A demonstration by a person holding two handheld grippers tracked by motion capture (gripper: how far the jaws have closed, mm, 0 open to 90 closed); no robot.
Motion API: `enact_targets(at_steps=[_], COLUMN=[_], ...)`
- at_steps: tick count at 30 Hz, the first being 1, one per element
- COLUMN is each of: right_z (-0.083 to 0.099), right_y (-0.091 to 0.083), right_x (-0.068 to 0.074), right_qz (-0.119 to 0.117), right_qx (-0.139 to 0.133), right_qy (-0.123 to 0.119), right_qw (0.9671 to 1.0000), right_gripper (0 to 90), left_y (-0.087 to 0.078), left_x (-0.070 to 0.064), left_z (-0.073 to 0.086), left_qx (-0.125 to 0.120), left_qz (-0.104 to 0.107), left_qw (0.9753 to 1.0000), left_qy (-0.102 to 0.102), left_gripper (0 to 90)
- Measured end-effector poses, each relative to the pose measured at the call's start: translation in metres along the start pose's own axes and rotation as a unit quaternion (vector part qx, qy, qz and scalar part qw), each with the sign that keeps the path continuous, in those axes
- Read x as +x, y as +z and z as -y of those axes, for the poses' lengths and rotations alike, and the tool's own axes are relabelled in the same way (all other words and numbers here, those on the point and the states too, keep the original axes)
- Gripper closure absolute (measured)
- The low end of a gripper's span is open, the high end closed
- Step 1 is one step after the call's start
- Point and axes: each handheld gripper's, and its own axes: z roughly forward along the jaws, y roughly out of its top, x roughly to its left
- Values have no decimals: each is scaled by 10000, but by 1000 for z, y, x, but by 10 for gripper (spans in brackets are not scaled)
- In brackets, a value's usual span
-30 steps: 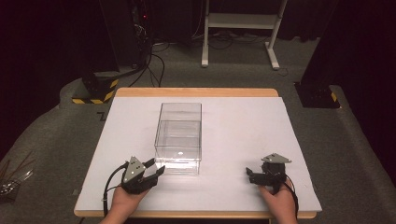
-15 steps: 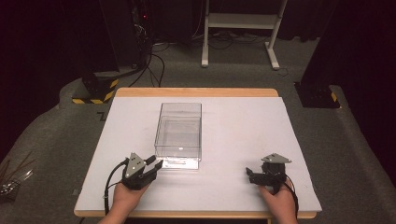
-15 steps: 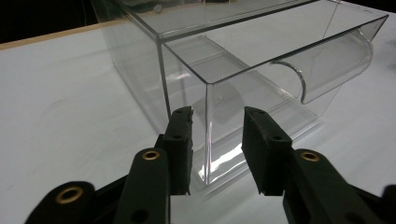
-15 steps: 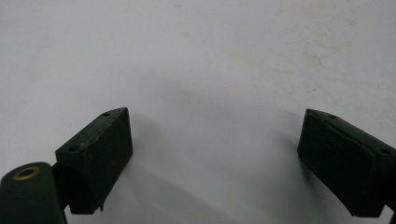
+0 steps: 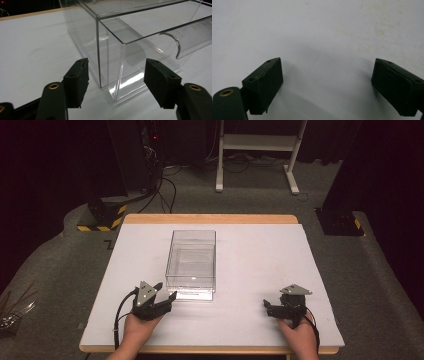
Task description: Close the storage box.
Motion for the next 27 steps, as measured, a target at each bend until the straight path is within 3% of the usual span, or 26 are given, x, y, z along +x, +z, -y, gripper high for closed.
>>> enact_targets(at_steps=[6,27], right_z=[0,0], right_y=[0,0], right_x=[0,0], right_qz=[-1,-3], right_qx=[-1,-2], right_qy=[2,0], right_qw=[10000,10000], right_gripper=[103,104], left_y=[9,31], left_x=[5,20], left_z=[-4,-11], left_qx=[50,2], left_qz=[38,80], left_qw=[9998,9993], left_qy=[-165,-369], left_gripper=[348,313])
